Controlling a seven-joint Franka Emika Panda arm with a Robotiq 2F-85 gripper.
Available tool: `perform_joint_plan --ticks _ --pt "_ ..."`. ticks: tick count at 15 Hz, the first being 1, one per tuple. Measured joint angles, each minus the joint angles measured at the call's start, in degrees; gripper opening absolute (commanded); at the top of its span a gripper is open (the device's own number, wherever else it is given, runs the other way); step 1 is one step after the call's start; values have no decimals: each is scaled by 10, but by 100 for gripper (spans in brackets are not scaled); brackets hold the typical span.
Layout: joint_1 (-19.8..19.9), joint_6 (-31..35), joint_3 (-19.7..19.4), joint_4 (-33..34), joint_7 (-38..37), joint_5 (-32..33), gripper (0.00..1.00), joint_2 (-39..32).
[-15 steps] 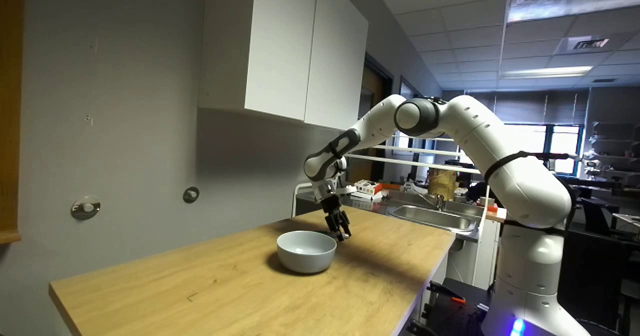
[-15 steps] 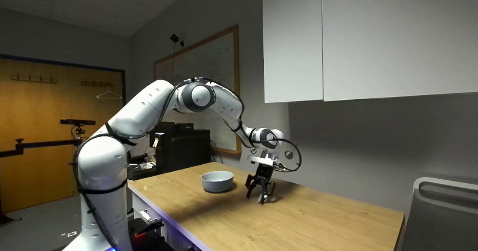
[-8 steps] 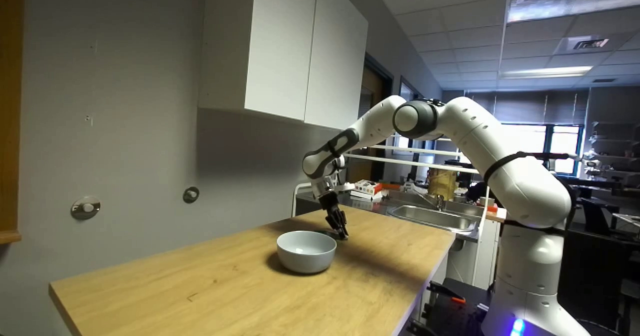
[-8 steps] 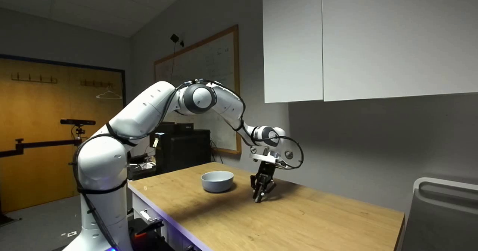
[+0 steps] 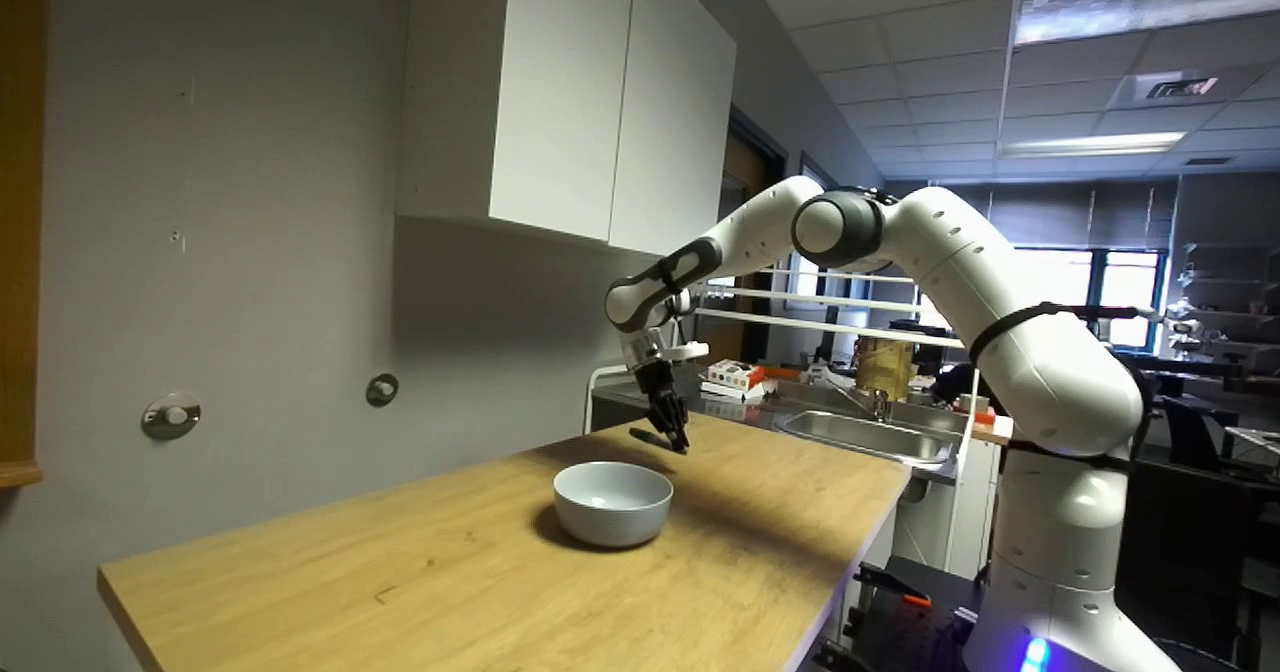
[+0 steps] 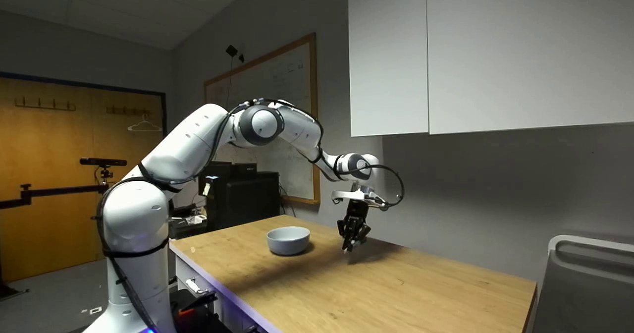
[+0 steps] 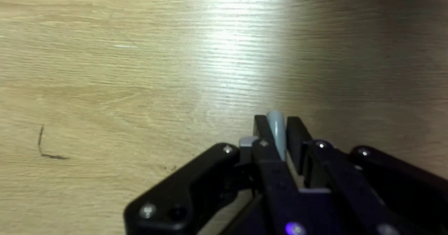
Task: Put the green marker inside the grey bowl
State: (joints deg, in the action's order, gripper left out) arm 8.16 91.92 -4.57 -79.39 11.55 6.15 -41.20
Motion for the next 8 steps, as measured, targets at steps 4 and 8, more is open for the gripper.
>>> perform_joint_plan --ticks 4,8 --pt "-8 15 1 -19 -75 -24 13 71" --pt "-32 51 5 -62 -170 -68 13 141"
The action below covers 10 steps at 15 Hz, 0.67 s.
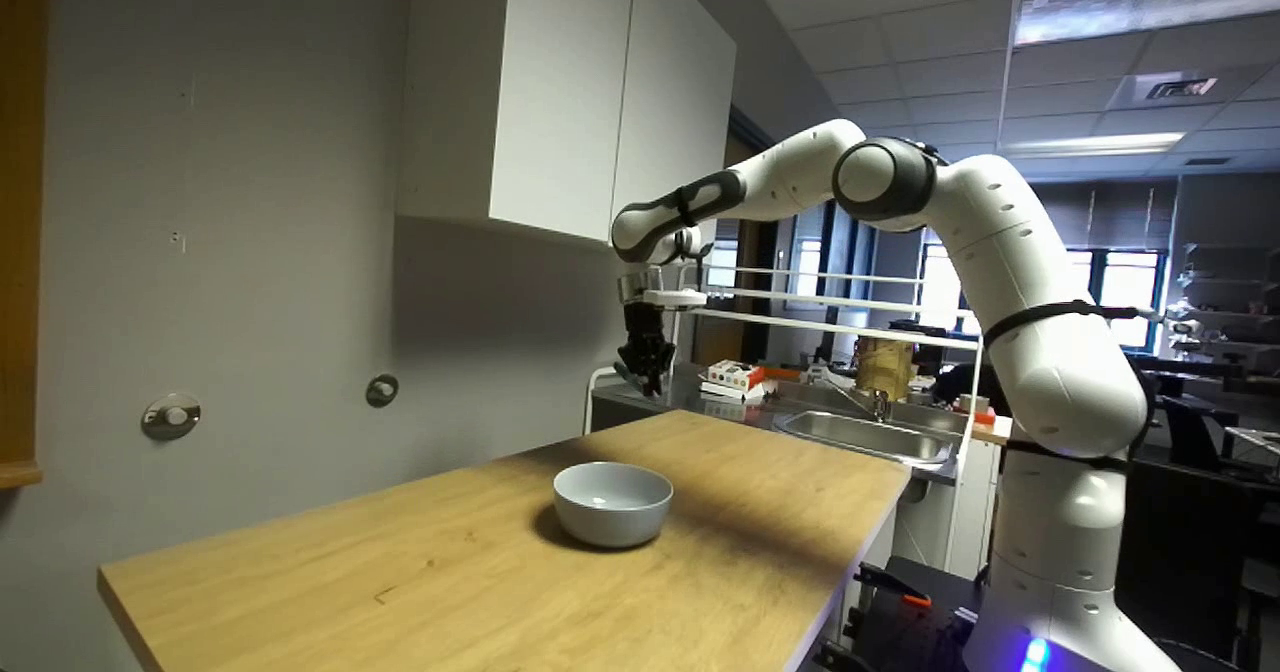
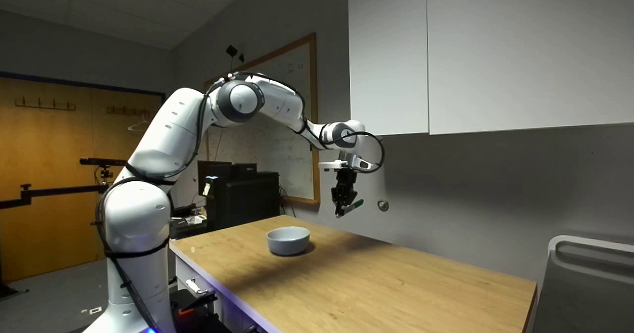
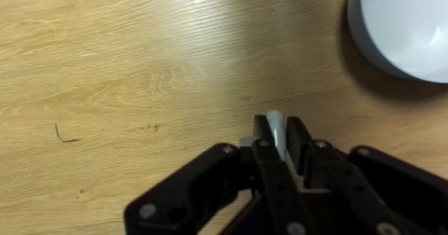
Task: Put the green marker inside the grey bowl
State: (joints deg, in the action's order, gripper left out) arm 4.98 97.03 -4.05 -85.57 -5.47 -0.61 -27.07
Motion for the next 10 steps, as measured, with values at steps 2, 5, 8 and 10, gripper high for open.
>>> perform_joint_plan --ticks 2,5,8,10 --pt "-20 23 2 -31 -51 -13 13 26" --pt "-55 66 6 -86 -127 -16 13 49" --pt "-91 109 10 -144 -196 -16 13 59" --pt "-113 136 16 -181 -236 -15 13 65"
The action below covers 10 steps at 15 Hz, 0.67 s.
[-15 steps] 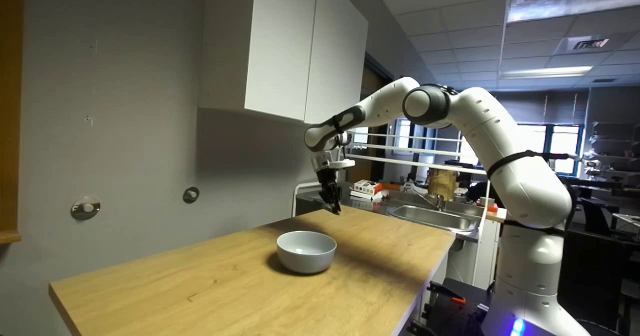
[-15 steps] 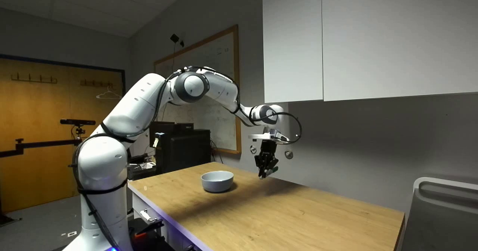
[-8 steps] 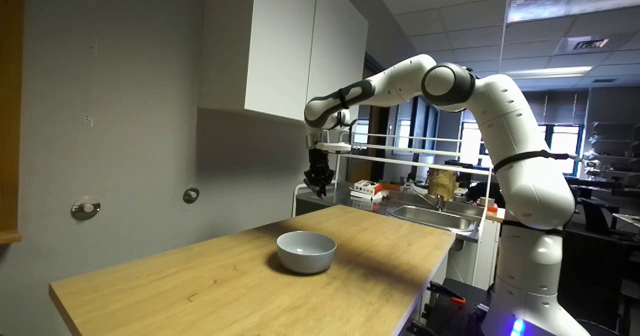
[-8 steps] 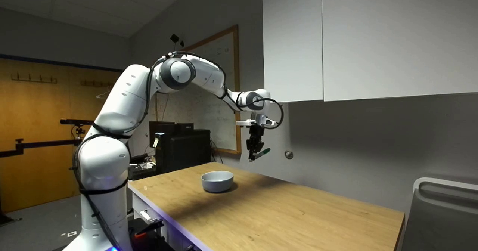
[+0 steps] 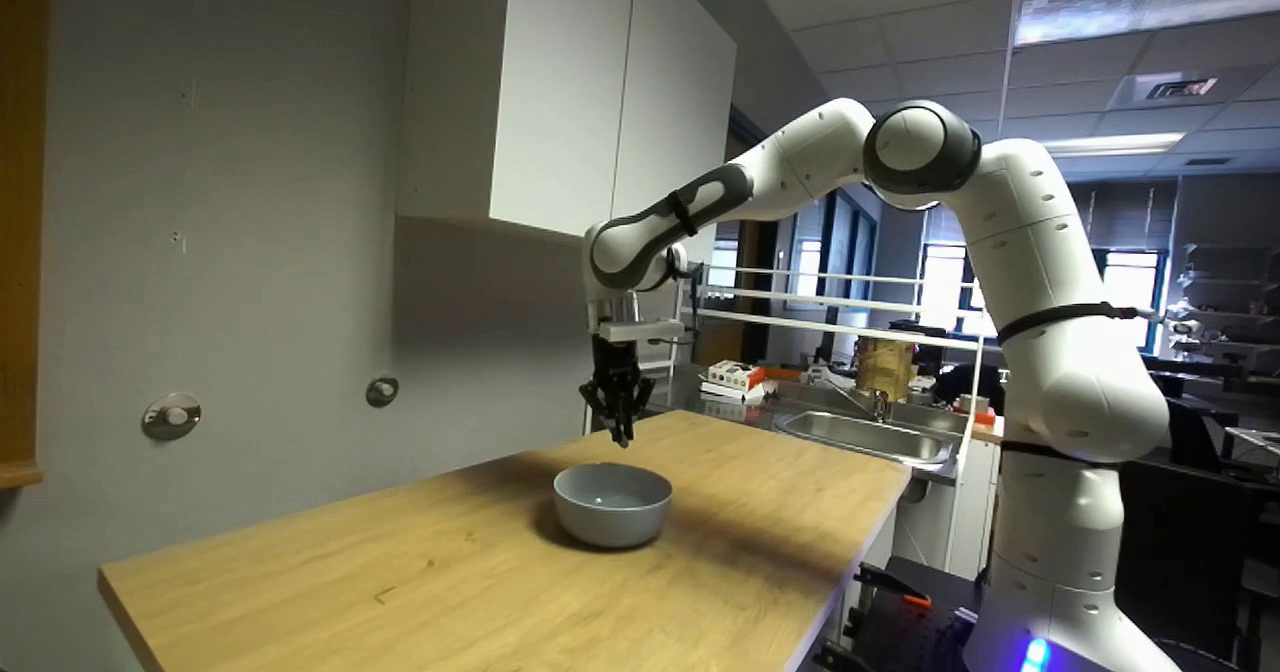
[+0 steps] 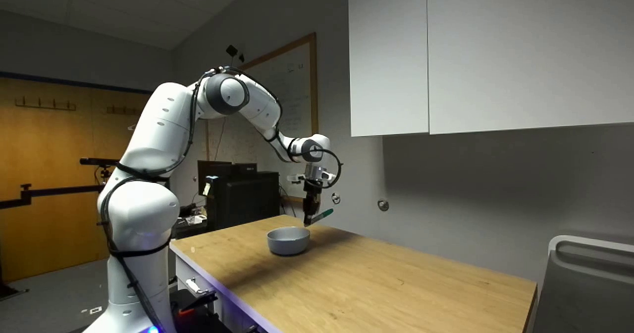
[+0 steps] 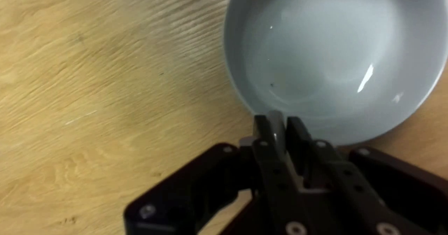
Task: Put the green marker inside the grey bowl
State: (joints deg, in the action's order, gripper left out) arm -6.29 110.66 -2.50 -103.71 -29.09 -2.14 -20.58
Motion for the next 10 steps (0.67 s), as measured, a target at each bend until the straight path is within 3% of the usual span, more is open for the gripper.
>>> perform_joint_plan --ticks 3,4,10 --pt "-32 42 11 -57 -47 2 13 13" --pt "-42 56 16 -77 -60 4 37 18" --pt "-73 134 35 -185 -103 8 77 33"
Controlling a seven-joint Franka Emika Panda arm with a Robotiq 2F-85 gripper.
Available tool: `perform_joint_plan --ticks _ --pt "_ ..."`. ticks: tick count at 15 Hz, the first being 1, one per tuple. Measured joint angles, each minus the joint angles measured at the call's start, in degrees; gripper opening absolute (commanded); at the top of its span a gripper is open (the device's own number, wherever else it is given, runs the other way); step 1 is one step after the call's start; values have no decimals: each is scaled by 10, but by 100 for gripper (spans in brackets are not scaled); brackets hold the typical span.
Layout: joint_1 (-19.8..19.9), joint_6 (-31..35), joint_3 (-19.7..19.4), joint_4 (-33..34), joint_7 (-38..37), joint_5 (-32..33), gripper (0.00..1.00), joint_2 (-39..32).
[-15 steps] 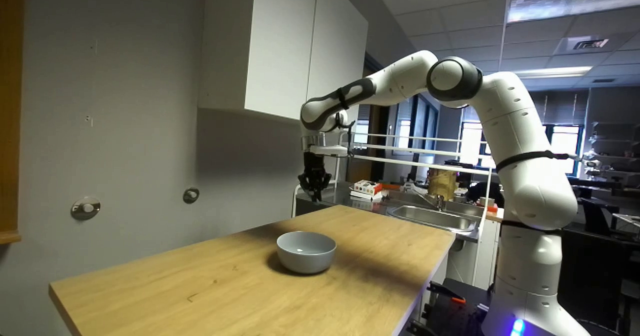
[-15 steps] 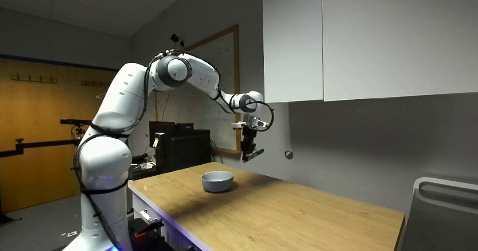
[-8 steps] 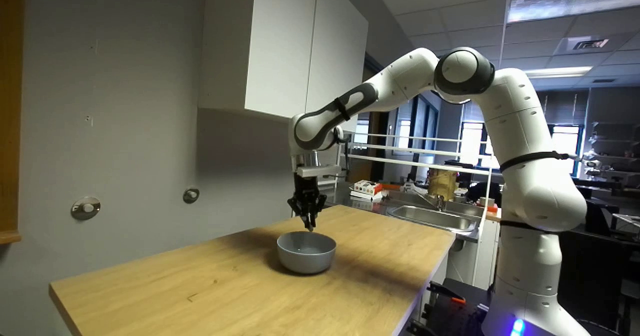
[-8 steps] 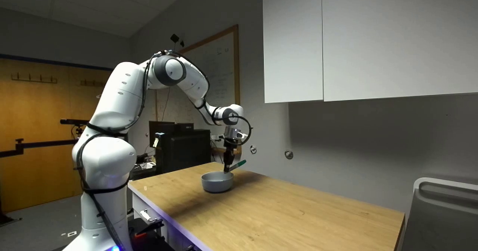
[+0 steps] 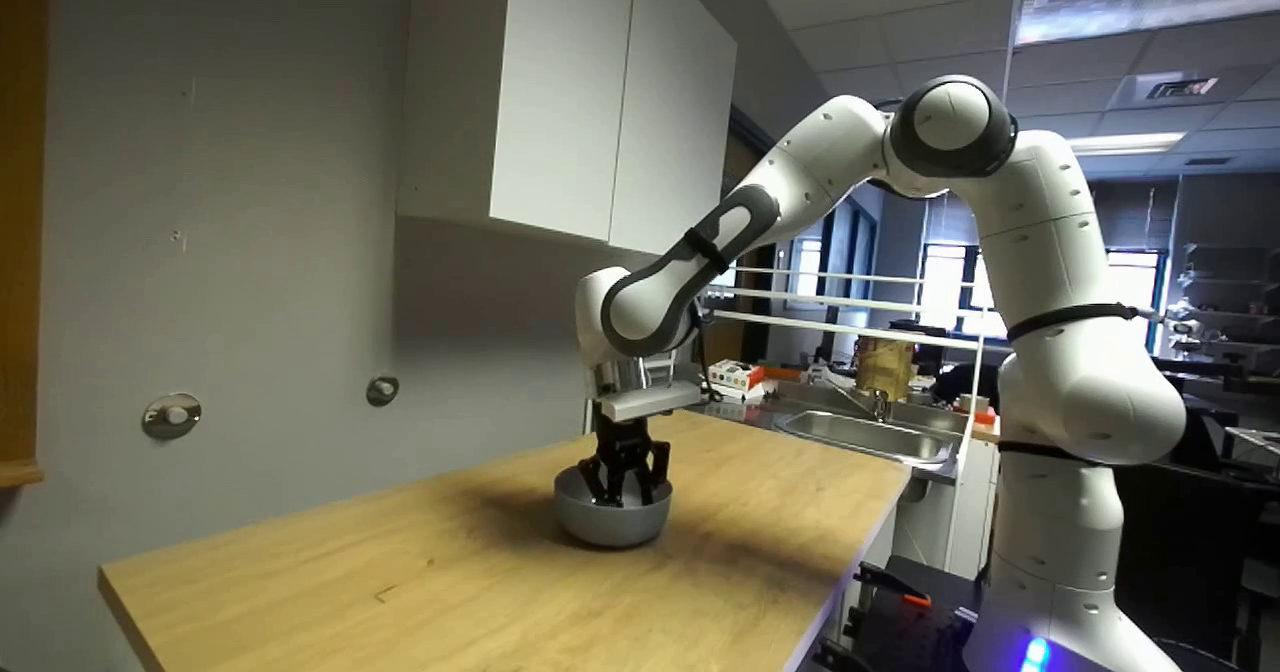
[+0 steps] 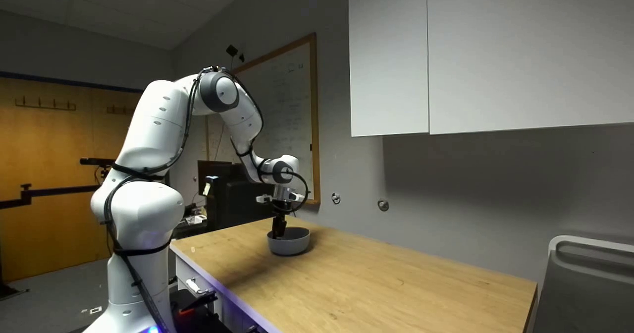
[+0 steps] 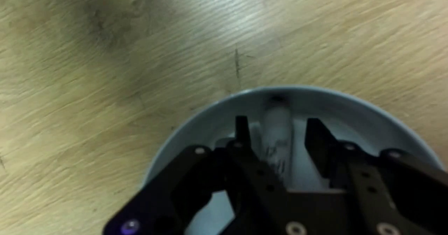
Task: Put the green marker inside the grey bowl
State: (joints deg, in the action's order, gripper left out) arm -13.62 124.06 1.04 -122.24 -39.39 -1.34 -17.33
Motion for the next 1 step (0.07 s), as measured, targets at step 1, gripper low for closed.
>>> perform_joint_plan --ticks 1 --pt "-1 4 0 -10 -3 5 61 0"
